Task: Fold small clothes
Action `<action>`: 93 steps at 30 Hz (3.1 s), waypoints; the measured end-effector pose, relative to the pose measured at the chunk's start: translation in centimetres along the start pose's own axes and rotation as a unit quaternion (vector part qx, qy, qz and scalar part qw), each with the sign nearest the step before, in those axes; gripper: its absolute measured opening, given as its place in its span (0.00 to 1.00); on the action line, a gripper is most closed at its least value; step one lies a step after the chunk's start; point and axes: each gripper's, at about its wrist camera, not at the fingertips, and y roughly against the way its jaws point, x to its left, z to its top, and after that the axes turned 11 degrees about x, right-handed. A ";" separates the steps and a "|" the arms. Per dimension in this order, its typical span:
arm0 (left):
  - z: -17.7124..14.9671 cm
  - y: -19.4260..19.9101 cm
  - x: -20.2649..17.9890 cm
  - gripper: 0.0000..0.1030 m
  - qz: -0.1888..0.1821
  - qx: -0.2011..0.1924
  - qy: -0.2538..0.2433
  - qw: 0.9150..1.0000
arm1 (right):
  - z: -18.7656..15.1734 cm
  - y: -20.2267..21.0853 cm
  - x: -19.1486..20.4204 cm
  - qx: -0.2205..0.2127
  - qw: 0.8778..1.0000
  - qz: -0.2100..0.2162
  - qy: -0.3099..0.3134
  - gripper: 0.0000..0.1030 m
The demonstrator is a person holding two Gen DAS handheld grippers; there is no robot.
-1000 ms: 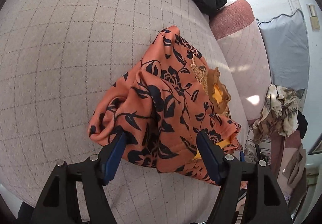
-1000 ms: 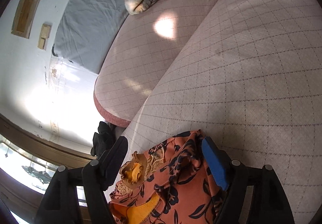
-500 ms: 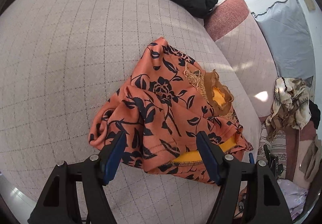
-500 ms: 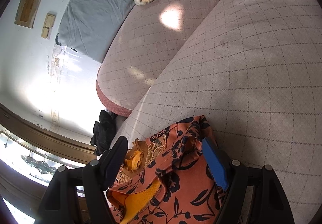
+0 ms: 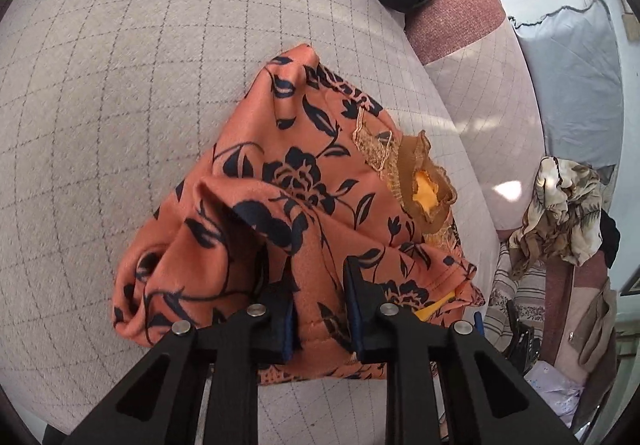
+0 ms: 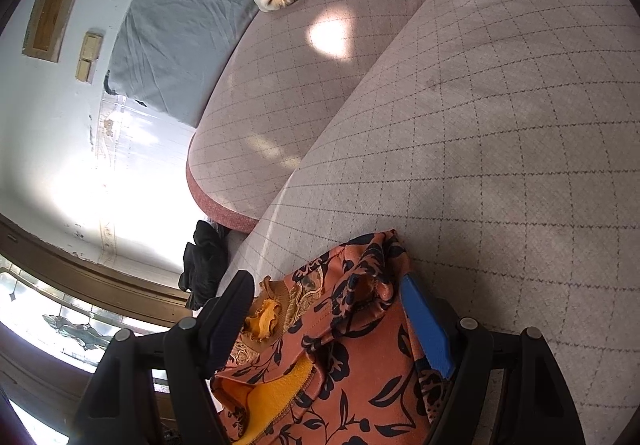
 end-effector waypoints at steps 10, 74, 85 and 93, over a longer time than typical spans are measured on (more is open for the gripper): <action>10.8 2.5 4.4 0.41 -0.153 -0.120 0.156 0.969 | 0.3 -1.2 0.7 -0.007 0.999 -0.034 0.021 0.76; -9.5 1.0 2.9 0.84 0.279 -0.157 -0.144 0.936 | -16.2 -1.6 2.2 0.111 0.950 -0.212 0.201 0.41; -9.4 0.3 1.2 0.88 0.255 -0.149 -0.177 0.939 | -17.7 -4.2 6.9 0.101 0.953 -0.125 0.255 0.42; -7.5 -0.7 3.0 0.95 0.262 -0.104 -0.145 0.948 | -20.5 -8.4 8.2 0.173 0.927 -0.152 0.297 0.52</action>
